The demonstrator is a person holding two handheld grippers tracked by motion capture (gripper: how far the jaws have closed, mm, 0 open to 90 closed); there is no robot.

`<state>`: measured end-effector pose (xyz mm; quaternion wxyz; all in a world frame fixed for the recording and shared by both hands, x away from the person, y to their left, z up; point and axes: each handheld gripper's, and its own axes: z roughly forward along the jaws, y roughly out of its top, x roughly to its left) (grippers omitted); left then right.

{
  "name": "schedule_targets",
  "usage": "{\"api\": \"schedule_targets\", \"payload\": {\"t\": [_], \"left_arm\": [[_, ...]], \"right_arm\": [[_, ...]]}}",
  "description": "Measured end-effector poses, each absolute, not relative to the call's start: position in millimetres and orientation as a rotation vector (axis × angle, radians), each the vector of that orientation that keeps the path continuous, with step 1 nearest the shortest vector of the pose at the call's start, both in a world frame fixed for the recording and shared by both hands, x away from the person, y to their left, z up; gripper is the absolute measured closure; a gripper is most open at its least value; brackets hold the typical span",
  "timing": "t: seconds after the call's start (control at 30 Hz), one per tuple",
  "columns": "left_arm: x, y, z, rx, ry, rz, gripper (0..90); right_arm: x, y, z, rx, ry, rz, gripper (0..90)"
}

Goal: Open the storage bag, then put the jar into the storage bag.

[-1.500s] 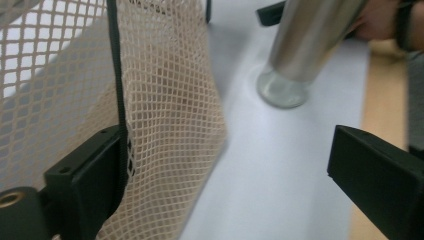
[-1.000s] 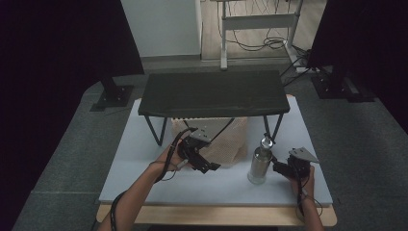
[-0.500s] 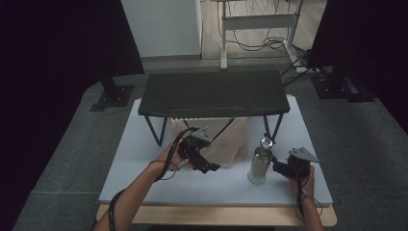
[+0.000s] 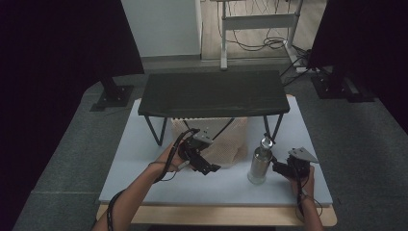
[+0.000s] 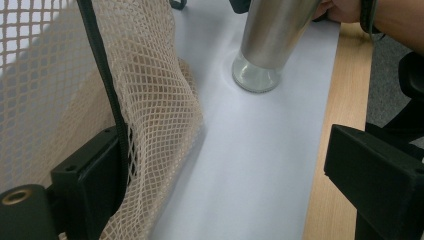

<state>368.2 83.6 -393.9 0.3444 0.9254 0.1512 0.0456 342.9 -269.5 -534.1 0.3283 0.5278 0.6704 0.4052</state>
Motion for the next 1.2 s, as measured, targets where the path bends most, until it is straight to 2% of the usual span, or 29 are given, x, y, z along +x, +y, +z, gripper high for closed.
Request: {"api": "schedule_targets", "payload": {"t": [0.43, 1.2], "left_arm": [[368.5, 79.6, -395.2, 2.428, 0.398, 0.143, 6.2], [368.9, 78.8, -401.3, 2.430, 0.407, 0.185, 6.2]], "right_arm": [[333.8, -275.7, -530.9, 1.383, 1.671, 1.163, 12.3], [314.1, -276.5, -503.9, 1.307, 1.671, 1.228, 14.3]]}}
